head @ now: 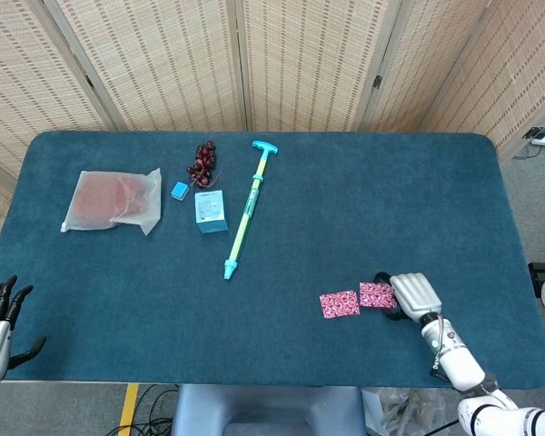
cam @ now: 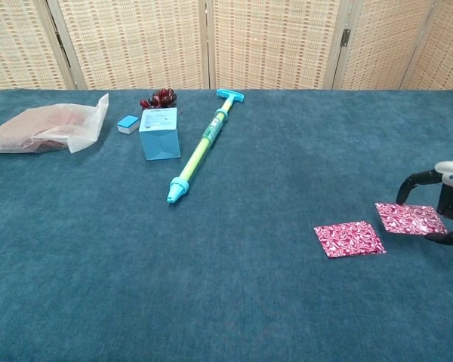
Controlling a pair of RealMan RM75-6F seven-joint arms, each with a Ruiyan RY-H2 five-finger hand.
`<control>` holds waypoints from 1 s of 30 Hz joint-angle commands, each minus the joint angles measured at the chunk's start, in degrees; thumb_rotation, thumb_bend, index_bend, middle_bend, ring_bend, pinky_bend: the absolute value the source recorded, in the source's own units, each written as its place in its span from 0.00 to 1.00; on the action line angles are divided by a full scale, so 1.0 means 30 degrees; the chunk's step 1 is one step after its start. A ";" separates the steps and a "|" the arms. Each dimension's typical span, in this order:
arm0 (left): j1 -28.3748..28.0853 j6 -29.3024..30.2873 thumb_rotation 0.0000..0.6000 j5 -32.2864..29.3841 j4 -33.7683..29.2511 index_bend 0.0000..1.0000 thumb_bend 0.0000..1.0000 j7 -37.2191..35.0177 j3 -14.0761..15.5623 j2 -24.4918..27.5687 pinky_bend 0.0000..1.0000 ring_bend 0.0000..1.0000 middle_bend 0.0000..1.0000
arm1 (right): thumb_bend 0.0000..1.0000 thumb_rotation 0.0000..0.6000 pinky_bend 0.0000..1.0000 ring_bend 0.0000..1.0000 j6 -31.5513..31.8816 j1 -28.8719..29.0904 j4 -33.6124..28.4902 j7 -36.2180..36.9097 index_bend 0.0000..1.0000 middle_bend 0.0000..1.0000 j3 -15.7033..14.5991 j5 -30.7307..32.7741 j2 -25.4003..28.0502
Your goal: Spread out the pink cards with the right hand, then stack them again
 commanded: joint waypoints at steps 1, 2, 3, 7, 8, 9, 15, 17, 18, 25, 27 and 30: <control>0.0014 0.0012 1.00 -0.0029 -0.0085 0.16 0.26 0.0072 -0.0008 0.0022 0.13 0.05 0.04 | 0.33 1.00 1.00 1.00 -0.0735 0.0661 -0.0186 0.0330 0.32 1.00 0.0106 -0.0642 0.0294; 0.0021 0.0013 1.00 -0.0040 -0.0107 0.16 0.26 0.0110 -0.0004 0.0025 0.13 0.05 0.04 | 0.33 1.00 1.00 1.00 -0.0949 0.0855 -0.0135 0.0367 0.32 1.00 0.0119 -0.0810 0.0294; 0.0030 0.0005 1.00 -0.0064 -0.0141 0.16 0.26 0.0159 0.0001 0.0027 0.13 0.05 0.04 | 0.33 1.00 1.00 1.00 -0.1234 0.1093 -0.0040 0.0476 0.32 1.00 0.0148 -0.0975 0.0251; 0.0071 0.0012 1.00 -0.0184 -0.0193 0.16 0.26 0.0244 -0.0027 0.0040 0.13 0.05 0.04 | 0.33 1.00 1.00 1.00 -0.2238 0.1820 0.0368 0.0847 0.32 1.00 0.0138 -0.1358 -0.0038; 0.0083 0.0013 1.00 -0.0215 -0.0197 0.16 0.26 0.0246 -0.0033 0.0044 0.13 0.05 0.04 | 0.33 1.00 1.00 1.00 -0.2397 0.1955 0.0474 0.0882 0.32 1.00 0.0123 -0.1439 -0.0123; 0.0103 0.0012 1.00 -0.0244 -0.0206 0.16 0.26 0.0263 -0.0027 0.0060 0.13 0.05 0.04 | 0.33 1.00 1.00 1.00 -0.2542 0.2095 0.0580 0.0927 0.32 1.00 0.0108 -0.1519 -0.0227; 0.0177 0.0021 1.00 -0.0350 -0.0169 0.16 0.26 0.0243 -0.0024 0.0076 0.13 0.05 0.04 | 0.33 1.00 1.00 1.00 -0.2751 0.2350 0.0743 0.1107 0.32 1.00 -0.0004 -0.1512 -0.0597; 0.0168 -0.0015 1.00 -0.0354 -0.0149 0.16 0.26 0.0221 -0.0020 0.0073 0.13 0.05 0.04 | 0.33 1.00 1.00 1.00 -0.2758 0.2399 0.0768 0.1109 0.32 1.00 -0.0090 -0.1581 -0.0691; 0.0161 -0.0019 1.00 -0.0344 -0.0140 0.16 0.26 0.0208 -0.0023 0.0073 0.13 0.05 0.04 | 0.33 1.00 1.00 1.00 -0.2762 0.2425 0.0780 0.1074 0.32 1.00 -0.0134 -0.1616 -0.0727; 0.0132 -0.0039 1.00 -0.0304 -0.0027 0.16 0.26 0.0094 -0.0038 0.0021 0.13 0.05 0.04 | 0.33 1.00 1.00 1.00 -0.2708 0.2617 0.0833 0.0887 0.32 1.00 -0.0218 -0.1601 -0.0996; 0.0154 -0.0026 1.00 -0.0309 0.0008 0.16 0.26 0.0039 -0.0030 0.0009 0.13 0.05 0.04 | 0.33 1.00 1.00 1.00 -0.2701 0.2658 0.0806 0.0822 0.33 1.00 -0.0265 -0.1586 -0.1046; 0.0195 0.0004 1.00 -0.0350 0.0053 0.16 0.26 0.0002 -0.0035 0.0008 0.13 0.05 0.04 | 0.33 1.00 1.00 1.00 -0.2666 0.2686 0.0743 0.0668 0.32 1.00 -0.0352 -0.1541 -0.1067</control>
